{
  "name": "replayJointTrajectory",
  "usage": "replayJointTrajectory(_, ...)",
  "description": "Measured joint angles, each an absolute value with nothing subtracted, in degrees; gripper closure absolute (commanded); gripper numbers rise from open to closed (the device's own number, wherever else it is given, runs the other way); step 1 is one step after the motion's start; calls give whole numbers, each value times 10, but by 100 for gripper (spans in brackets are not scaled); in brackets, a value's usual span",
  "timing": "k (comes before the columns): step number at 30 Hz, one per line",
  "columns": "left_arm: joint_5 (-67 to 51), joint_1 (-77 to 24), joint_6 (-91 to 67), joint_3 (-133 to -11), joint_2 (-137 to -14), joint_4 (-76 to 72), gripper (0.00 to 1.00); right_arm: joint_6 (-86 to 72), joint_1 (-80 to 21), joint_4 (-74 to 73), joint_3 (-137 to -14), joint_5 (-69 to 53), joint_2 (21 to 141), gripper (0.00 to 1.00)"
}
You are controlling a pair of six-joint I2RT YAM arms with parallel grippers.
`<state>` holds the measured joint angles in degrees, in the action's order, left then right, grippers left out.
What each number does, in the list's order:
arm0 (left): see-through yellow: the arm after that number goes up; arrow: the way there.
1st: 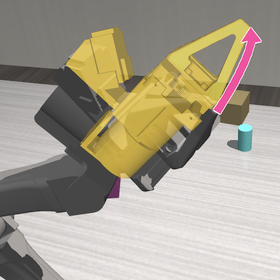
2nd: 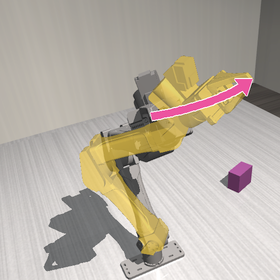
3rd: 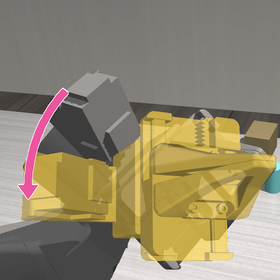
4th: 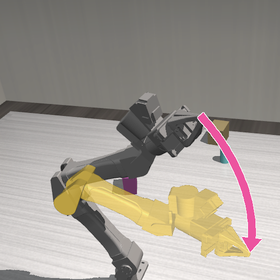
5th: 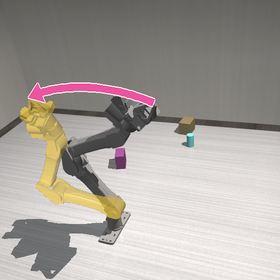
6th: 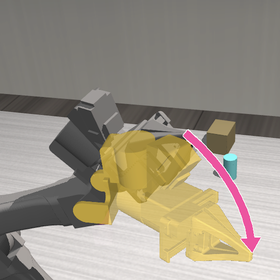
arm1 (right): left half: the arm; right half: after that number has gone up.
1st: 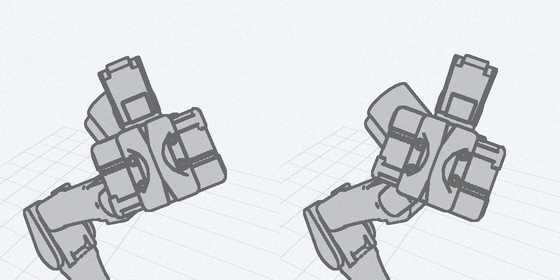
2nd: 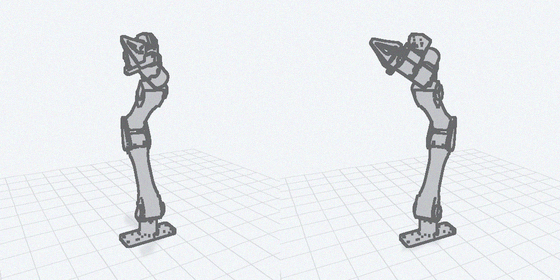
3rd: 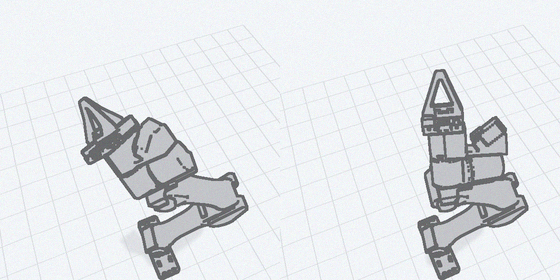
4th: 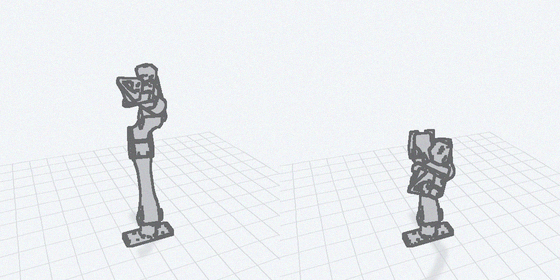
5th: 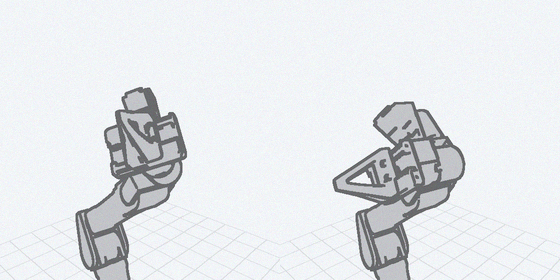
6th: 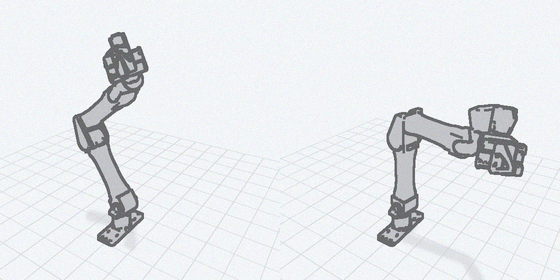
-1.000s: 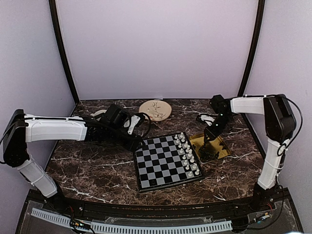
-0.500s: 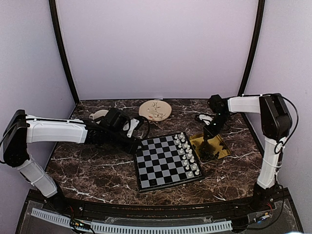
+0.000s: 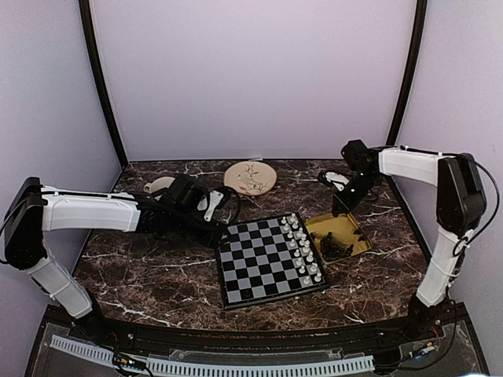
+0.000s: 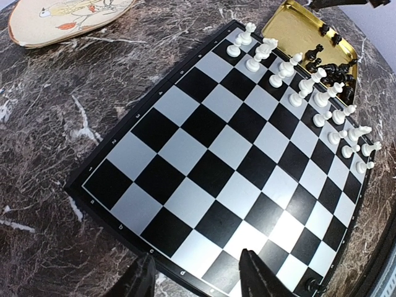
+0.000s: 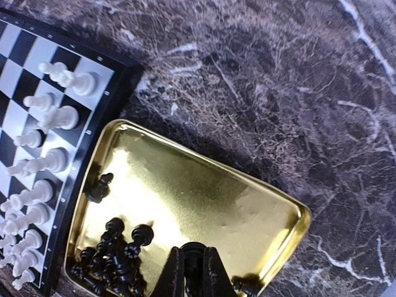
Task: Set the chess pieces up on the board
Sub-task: Pick up the knight from the storage box, then place the knight at b8.
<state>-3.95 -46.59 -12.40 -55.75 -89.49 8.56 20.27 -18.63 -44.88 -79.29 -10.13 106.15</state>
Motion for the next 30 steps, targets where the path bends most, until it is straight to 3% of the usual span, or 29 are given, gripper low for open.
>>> replayJointTrajectory(6, -9, -461, -142, -529, -875, 84, 51, 218, -231, -465, -819, -96, 994, 100)
replayJointTrajectory(13, 17, -432, -155, -495, -809, 96, 50, 267, -379, -489, -864, -116, 994, 100)
replayJointTrajectory(21, 62, -373, -161, -452, -688, 130, 48, 298, -568, -510, -958, -139, 1077, 100)
replayJointTrajectory(30, 89, -361, -181, -429, -667, 157, 48, 310, -689, -525, -1006, -118, 1192, 100)
